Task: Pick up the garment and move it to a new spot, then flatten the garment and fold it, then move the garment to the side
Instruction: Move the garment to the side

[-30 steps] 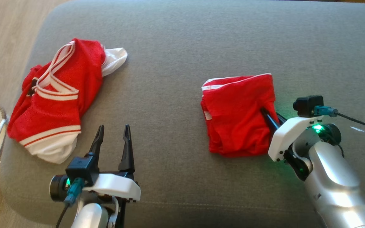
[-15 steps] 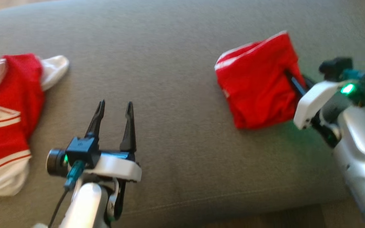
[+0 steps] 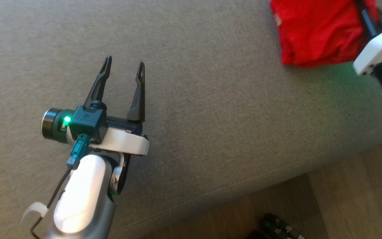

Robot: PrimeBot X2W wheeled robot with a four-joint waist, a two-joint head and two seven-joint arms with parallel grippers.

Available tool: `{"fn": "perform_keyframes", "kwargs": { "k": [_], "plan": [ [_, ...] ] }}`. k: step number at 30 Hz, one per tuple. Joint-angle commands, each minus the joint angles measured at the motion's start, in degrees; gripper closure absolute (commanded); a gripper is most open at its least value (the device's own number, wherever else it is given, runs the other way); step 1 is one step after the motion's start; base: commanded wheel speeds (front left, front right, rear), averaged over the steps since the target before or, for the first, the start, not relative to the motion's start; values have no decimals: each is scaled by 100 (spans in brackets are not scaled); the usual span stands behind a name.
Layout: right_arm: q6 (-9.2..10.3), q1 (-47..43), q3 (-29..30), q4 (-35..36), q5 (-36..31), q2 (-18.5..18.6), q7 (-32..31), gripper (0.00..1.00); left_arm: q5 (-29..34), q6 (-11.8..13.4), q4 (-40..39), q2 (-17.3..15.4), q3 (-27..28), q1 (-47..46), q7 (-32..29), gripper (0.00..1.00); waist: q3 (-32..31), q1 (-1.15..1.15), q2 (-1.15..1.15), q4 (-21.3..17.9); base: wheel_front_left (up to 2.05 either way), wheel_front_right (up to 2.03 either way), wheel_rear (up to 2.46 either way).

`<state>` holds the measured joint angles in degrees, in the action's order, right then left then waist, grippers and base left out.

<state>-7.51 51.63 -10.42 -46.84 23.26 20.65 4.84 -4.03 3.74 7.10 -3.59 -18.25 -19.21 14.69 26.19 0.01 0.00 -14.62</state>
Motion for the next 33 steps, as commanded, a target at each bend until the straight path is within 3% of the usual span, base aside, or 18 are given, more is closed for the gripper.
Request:
{"fn": "perform_keyframes", "kwargs": {
  "k": [1,20,21,28,33],
  "plan": [
    [2,106,20,96,37,129,97,100,64,-14,-182,-83,125,-138,31,0,255,-1,0,-216,0,0,0],
    [2,435,382,-678,-203,298,753,98,41,8,-180,-146,132,-179,31,0,472,-1,0,-188,0,0,0],
    [2,442,378,-701,-246,307,768,2,36,18,-178,-143,134,-177,31,0,474,-1,0,-184,0,0,0],
    [2,533,599,-737,-351,329,871,0,-36,67,-205,-125,195,-107,31,0,416,-1,0,-90,0,0,0],
    [2,537,618,-426,-541,210,944,0,-166,98,-198,-56,216,-20,31,0,30,-1,0,163,0,0,0]
  ]
}}
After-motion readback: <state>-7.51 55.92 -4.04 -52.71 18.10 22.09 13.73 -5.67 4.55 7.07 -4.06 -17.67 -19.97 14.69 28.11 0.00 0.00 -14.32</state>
